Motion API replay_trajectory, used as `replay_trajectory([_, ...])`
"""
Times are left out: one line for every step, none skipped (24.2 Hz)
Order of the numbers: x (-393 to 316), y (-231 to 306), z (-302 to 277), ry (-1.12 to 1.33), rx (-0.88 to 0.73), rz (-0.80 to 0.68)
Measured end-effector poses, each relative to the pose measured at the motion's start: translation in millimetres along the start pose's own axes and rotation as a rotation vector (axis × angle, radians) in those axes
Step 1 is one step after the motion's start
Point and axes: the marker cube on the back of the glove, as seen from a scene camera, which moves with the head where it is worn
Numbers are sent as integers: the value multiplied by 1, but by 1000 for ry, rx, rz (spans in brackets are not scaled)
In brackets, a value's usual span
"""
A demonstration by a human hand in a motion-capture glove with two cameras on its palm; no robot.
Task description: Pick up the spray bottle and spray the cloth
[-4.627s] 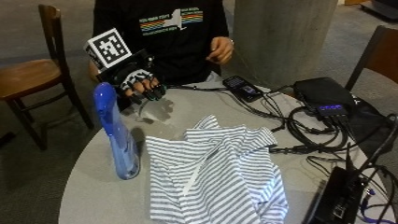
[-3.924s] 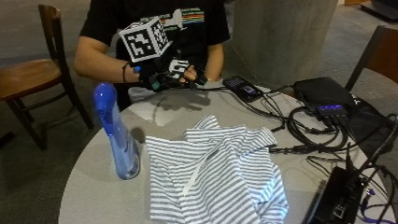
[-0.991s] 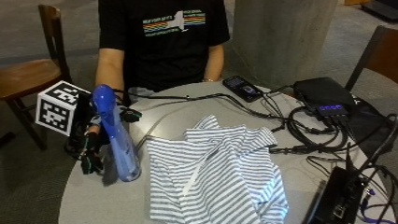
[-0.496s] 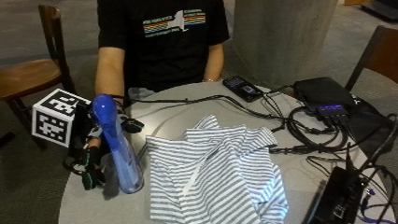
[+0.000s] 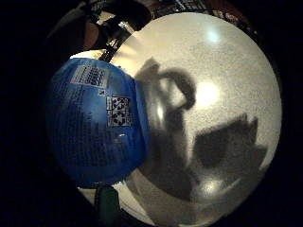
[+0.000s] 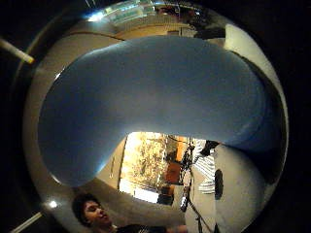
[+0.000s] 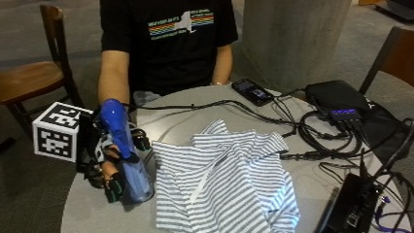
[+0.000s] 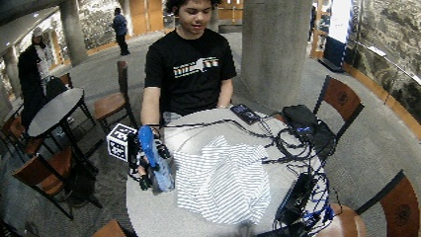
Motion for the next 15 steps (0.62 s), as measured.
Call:
replay_trajectory([0, -1, 0, -4, -10, -5])
replay_trajectory([0, -1, 0, -7, -15, -11])
replay_trajectory([0, -2, 0, -7, -15, -17])
replay_trajectory([0, -2, 0, -5, -11, -24])
replay_trajectory([0, -2, 0, -2, -3, -30])
replay_trajectory([0, -3, 0, 3, 6, -37])
replay_trajectory([0, -3, 0, 7, 17, -44])
replay_trajectory([0, -3, 0, 11, 25, -50])
replay_trajectory([0, -3, 1, 14, 32, -55])
replay_trajectory([0, -3, 1, 17, 36, -57])
replay_trajectory([-1, -3, 1, 19, 36, -58])
replay_trajectory([-1, -4, 1, 21, 34, -59])
replay_trajectory([-1, -4, 0, 25, 30, -61])
replay_trajectory([-2, -3, 0, 30, 24, -64])
replay_trajectory([-3, -3, 0, 37, 16, -69])
